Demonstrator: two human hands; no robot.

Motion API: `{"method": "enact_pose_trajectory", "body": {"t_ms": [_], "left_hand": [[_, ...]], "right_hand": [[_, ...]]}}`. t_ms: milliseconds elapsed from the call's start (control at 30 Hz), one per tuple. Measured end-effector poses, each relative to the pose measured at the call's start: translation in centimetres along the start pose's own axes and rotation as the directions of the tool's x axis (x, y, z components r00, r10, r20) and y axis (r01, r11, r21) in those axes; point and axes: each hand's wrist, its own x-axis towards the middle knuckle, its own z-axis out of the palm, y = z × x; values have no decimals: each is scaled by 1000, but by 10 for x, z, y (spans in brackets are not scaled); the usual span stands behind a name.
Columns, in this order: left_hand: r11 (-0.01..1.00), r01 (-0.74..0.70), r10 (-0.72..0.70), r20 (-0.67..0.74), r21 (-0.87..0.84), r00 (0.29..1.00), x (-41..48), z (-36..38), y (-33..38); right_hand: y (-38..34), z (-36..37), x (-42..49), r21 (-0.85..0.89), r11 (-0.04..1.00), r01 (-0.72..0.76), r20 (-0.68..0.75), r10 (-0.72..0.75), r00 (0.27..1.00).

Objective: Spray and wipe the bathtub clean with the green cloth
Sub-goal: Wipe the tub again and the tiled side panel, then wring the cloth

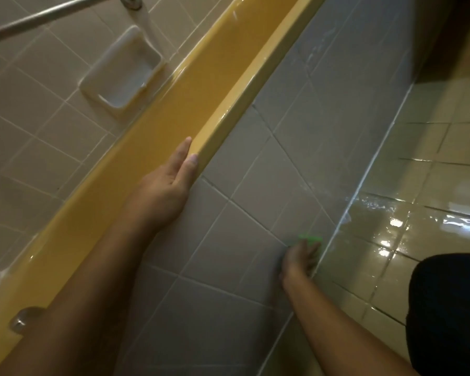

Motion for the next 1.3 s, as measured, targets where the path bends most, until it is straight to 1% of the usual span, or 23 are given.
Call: {"method": "enact_pose_trajectory", "body": {"t_ms": [33,67,100,167,200,233,300,367,467,500,533,567,600,700,733,833,867,933,1000,1067,1167,1233,1300], "left_hand": [[1000,-9,9,3,7,1000,2,0,2],[1000,-19,19,8,13,1000,4,0,4],[1000,-22,22,15,18,1000,6,1,6],[1000,-23,23,25,17,999,11,1,9],[1000,-25,25,30,13,999,14,2,12],[1000,-30,30,31,4,999,17,2,14],[998,-52,53,28,-46,998,23,2,18],[994,-48,50,21,-101,998,30,2,21],[987,-60,63,17,-149,998,42,4,25],[984,-66,70,19,-163,997,45,4,27],[983,-69,74,24,-169,997,48,5,30],[983,-67,73,30,-170,997,50,6,32],[985,-63,69,37,-162,997,53,7,34],[991,-67,74,56,-113,996,59,9,40],[993,-68,74,61,-100,995,61,9,42],[994,-67,73,77,-84,994,64,10,45],[994,-68,74,77,-83,994,65,11,46],[994,-75,81,70,-85,994,66,12,47],[992,-92,97,61,-88,993,68,13,49],[990,-107,112,55,-92,992,71,13,50],[989,-119,123,45,-84,991,75,14,48],[988,-132,135,39,-78,990,77,14,48],[989,-127,131,43,-76,990,77,13,51]], "right_hand": [[-11,5,-16,-22,997,76,-20,-77,997],[-23,11,-34,-38,980,194,-20,-195,981],[-35,18,-53,-60,937,343,1,-344,939],[-59,32,-83,-82,775,627,14,-628,778],[-74,39,-96,-86,684,725,2,-727,686],[-86,44,-105,-142,583,800,26,-806,592],[-115,49,-123,-112,420,901,132,-892,432],[-148,42,-139,-68,231,971,185,-953,240],[-178,31,-136,-67,-14,998,235,-972,2],[-181,28,-129,-53,-56,997,242,-969,-42],[-180,26,-120,-37,-74,997,247,-967,-62],[-176,23,-112,-31,-69,997,247,-967,-59],[-169,21,-104,-37,-32,999,239,-971,-23],[-133,18,-70,-82,126,989,171,-976,138],[-119,17,-55,-88,190,978,142,-969,201],[-78,8,-10,-81,482,872,106,-866,489],[-66,5,4,-104,551,828,117,-820,560],[-46,-2,28,-166,639,751,132,-740,659],[-33,-10,46,-163,760,629,111,-619,777],[-21,-19,62,-167,840,516,78,-510,856],[-6,-27,79,-158,927,340,84,-331,940],[-5,-26,82,-122,969,215,29,-213,977],[-15,-21,78,-99,989,107,-20,-109,994]]}}
